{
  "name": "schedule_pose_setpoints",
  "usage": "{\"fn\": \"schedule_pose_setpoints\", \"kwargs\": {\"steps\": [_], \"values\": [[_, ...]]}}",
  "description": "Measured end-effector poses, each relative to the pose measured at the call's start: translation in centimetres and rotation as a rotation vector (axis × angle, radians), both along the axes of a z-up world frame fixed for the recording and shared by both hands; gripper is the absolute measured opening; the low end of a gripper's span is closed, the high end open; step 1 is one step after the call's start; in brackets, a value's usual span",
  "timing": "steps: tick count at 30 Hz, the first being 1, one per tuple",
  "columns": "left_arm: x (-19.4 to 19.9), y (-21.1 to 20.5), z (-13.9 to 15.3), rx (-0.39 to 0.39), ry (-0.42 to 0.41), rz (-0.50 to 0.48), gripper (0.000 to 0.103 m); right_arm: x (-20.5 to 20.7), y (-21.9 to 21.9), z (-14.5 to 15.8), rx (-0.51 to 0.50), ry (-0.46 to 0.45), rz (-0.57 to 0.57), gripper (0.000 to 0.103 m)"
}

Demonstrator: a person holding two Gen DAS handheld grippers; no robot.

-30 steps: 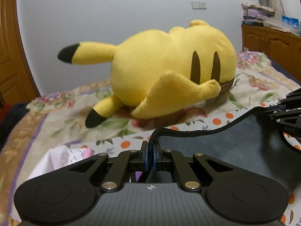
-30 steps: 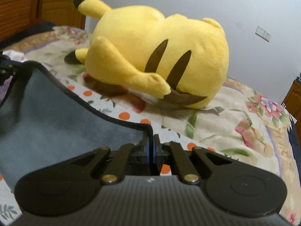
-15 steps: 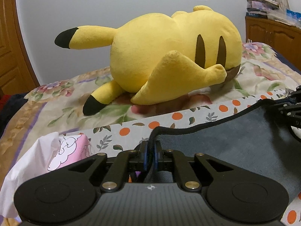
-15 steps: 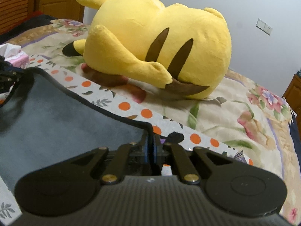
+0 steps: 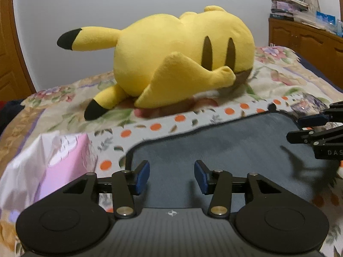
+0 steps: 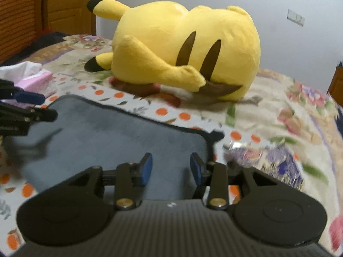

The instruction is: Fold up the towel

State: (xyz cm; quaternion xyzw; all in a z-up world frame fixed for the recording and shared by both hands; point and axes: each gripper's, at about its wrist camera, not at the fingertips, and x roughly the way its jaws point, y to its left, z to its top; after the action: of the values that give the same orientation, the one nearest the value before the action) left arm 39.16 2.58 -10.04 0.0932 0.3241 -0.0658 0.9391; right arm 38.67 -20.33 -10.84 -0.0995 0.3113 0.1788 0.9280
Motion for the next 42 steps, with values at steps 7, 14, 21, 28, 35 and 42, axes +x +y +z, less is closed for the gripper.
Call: {"fn": "schedule_pose_setpoints", "kwargs": {"steps": [7, 14, 21, 28, 35, 42], "values": [[-2.8, -0.4, 0.1, -0.009, 0.022, -0.013, 0.056, -2.9, -0.4, -0.3, 0.037, 0.023, -0.013, 0.047], [-5.1, -0.7, 0.3, -0.019, 0.047, -0.013, 0.065, -5.2, -1.1, 0.2, 0.048, 0.035, -0.028, 0.054], [-8.4, -1.3, 1.0, -0.034, 0.067, -0.014, 0.072, -7.8, -1.7, 1.5, 0.064, 0.038, -0.047, 0.064], [-11.6, -1.8, 2.3, -0.043, 0.061, -0.009, 0.083, -11.2, -2.6, 3.6, 0.081, 0.021, -0.053, 0.081], [-14.4, -2.2, 3.9, -0.044, 0.046, -0.003, 0.092, -14.0, -3.1, 5.2, 0.084, 0.000, -0.057, 0.091], [-16.8, -2.4, 5.5, -0.037, 0.012, 0.003, 0.103, -16.6, -3.5, 6.1, 0.092, -0.034, -0.073, 0.103]]}}
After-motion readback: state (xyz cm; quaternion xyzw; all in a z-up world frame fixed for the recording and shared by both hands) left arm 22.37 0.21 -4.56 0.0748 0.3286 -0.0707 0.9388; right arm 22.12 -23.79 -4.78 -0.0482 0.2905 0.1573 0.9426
